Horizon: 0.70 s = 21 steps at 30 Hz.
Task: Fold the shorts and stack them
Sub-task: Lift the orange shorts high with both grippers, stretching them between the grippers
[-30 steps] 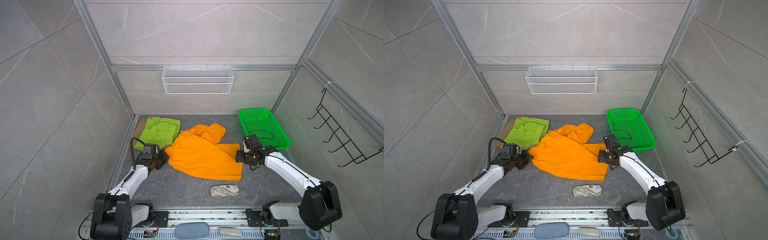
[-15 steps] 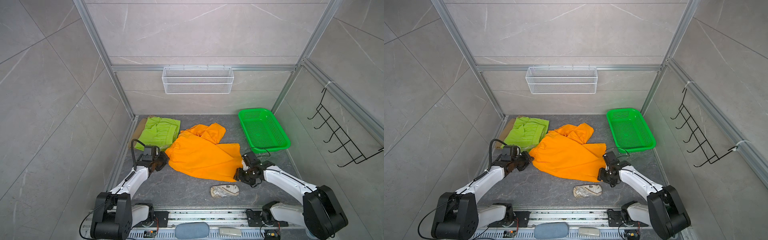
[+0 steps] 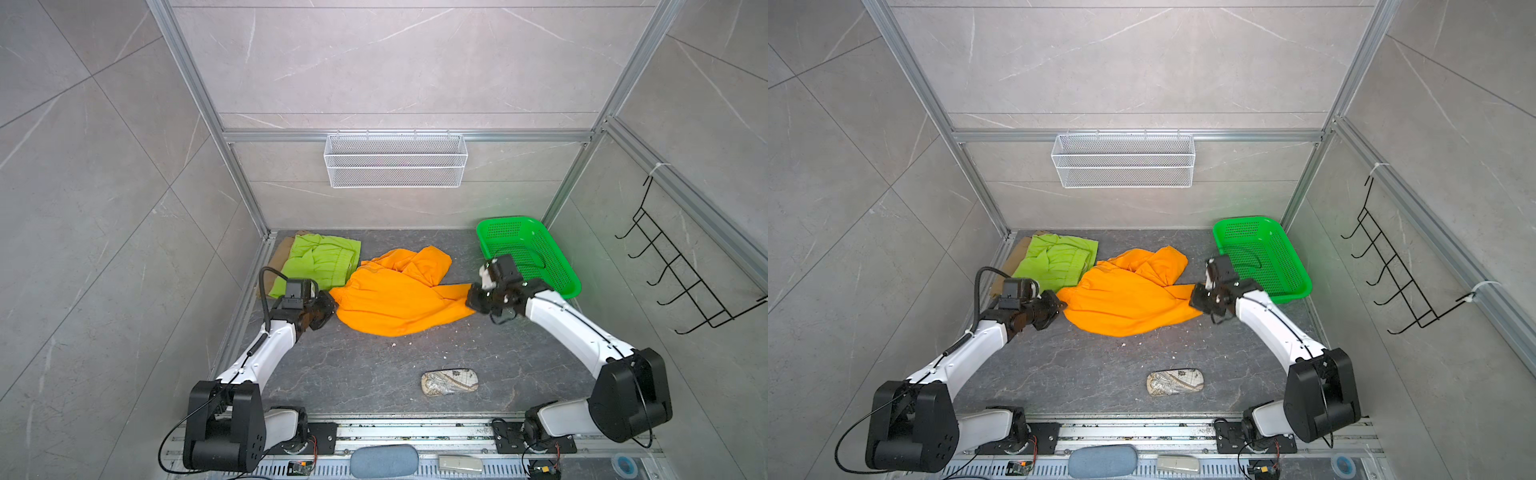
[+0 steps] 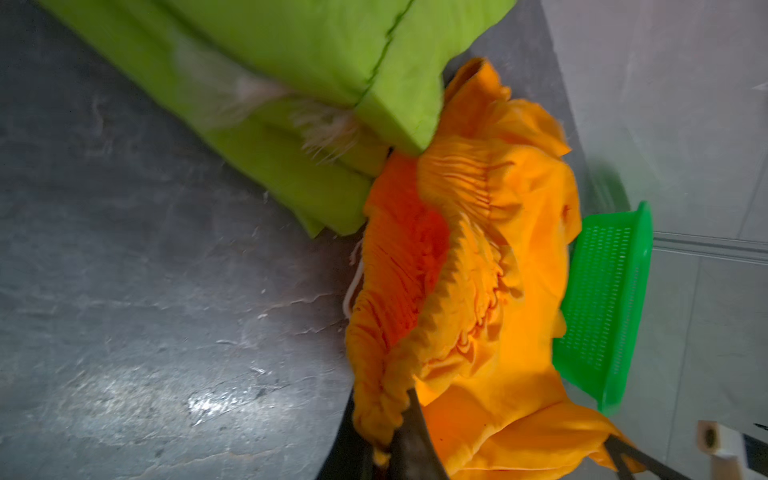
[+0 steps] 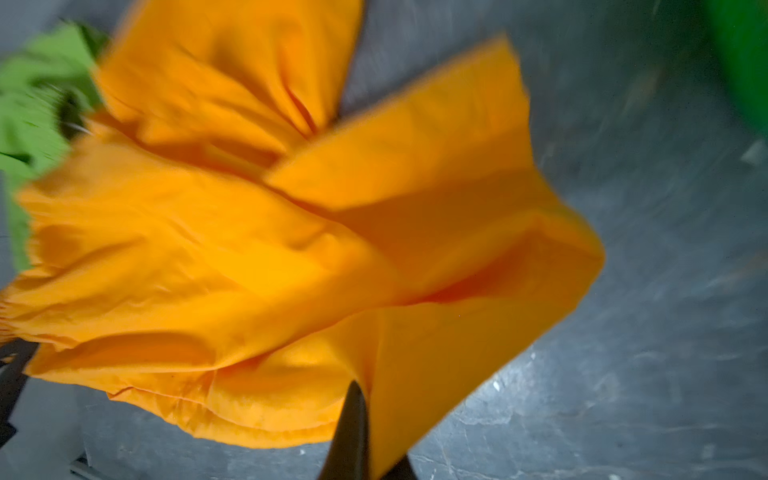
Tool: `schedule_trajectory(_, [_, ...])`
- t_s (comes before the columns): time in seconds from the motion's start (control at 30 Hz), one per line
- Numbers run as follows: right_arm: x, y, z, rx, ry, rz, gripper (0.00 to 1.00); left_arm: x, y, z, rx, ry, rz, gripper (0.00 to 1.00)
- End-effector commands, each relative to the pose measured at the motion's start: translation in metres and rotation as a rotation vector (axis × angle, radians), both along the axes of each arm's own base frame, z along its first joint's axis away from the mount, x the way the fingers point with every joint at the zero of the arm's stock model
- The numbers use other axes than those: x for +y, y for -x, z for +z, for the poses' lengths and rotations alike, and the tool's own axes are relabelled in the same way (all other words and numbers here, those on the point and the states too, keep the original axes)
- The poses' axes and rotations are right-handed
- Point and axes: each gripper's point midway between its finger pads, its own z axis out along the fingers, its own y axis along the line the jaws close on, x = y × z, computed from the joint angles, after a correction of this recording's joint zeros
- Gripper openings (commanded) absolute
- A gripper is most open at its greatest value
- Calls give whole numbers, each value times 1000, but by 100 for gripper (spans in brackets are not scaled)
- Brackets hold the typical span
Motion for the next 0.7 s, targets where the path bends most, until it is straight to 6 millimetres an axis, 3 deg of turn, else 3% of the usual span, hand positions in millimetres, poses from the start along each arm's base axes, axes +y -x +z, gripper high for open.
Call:
schedule_trajectory(0.0, [-36, -29, 74, -114, 63, -46, 0, 9, -36, 85, -182, -10, -5, 0])
schedule_trajectory(0.1, [-63, -58, 132, -212, 13, -108, 0, 25, -58, 144, -274, -33, 21, 0])
schedule_trajectory(0.17, [-83, -70, 160, -256, -23, -154, 0, 35, -68, 180, -333, -43, 42, 0])
schedule_trajectory(0.3, [-106, -73, 212, -348, -78, -195, 0, 45, -77, 246, -436, -58, 55, 0])
schedule_trajectory(0.47, [-112, -45, 280, -503, -109, -172, 0, 37, -59, 312, -551, -41, 16, 0])
schedule_trajectory(0.67, [-117, 17, 368, -756, -167, -152, 0, 19, 5, 388, -725, 52, -30, 0])
